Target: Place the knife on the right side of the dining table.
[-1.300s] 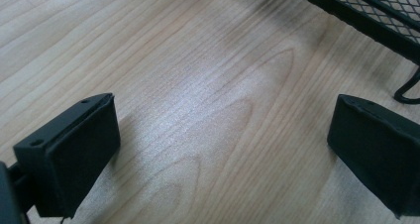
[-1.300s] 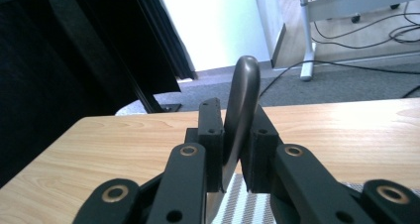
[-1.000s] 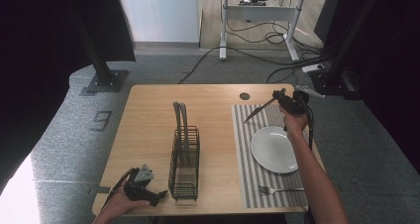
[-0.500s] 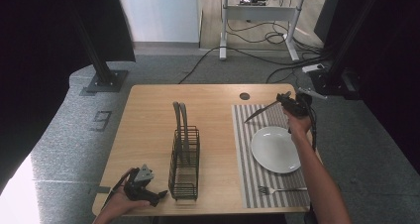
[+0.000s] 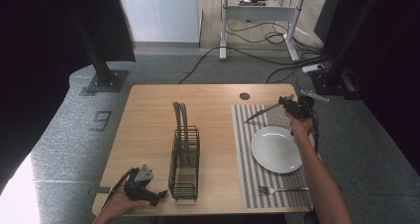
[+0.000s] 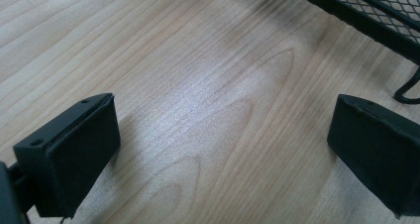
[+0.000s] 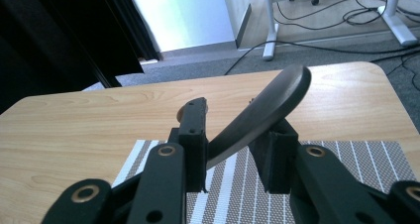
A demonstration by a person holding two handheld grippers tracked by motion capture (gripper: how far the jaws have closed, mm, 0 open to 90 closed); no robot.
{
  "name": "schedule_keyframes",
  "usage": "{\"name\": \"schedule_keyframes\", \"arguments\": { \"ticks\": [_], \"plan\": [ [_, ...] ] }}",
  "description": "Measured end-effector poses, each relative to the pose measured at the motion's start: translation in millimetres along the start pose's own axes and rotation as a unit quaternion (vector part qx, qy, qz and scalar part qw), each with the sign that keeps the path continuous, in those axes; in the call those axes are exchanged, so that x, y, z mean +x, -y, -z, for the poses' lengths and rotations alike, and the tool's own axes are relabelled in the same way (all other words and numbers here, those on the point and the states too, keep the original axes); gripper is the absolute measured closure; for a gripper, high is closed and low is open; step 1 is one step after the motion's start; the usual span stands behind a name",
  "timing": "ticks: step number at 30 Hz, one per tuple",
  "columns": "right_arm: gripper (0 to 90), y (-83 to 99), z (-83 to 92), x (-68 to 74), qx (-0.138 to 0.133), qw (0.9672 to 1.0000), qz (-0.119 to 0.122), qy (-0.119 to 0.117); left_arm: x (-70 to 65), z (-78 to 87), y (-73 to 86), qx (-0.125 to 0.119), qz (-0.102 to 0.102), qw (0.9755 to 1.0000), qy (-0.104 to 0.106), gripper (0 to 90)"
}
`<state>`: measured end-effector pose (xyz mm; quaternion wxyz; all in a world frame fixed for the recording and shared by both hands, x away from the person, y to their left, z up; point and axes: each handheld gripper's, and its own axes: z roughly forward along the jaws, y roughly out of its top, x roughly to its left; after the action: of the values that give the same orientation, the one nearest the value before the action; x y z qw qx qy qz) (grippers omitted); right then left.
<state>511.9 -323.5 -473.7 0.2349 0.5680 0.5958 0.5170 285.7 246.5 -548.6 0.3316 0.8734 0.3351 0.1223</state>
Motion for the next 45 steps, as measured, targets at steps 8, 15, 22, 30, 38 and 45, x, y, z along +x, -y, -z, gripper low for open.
{"name": "schedule_keyframes", "arguments": {
  "ticks": [8,15,22,30,38,45],
  "plan": [
    [65.0,5.8,-1.6,-9.2,0.008,0.9999,-0.01,0.007,0.0,0.0,0.0,0.0,0.0,1.0,0.0,0.0],
    [62.7,8.8,-3.8,-15.3,0.02,0.9995,-0.019,0.012,0.0,0.0,0.0,0.0,0.0,1.0,0.0,0.0],
    [60.5,11.2,-6.3,-20.0,0.029,0.9992,-0.024,0.016,0.0,0.0,0.0,0.0,0.0,1.0,0.0,0.0],
    [58.0,14.8,-8.5,-27.0,0.046,0.998,-0.038,0.02,0.0,0.0,0.0,0.0,0.0,1.0,0.0,0.0],
    [53.3,18.1,-11.5,-30.5,0.061,0.997,-0.038,0.03,0.0,0.0,0.0,0.0,0.0,1.0,0.0,0.0],
    [51.2,20.7,-13.9,-34.4,0.066,0.9963,-0.044,0.033,0.0,0.0,0.0,0.0,0.0,1.0,0.0,0.0]
  ]
}}
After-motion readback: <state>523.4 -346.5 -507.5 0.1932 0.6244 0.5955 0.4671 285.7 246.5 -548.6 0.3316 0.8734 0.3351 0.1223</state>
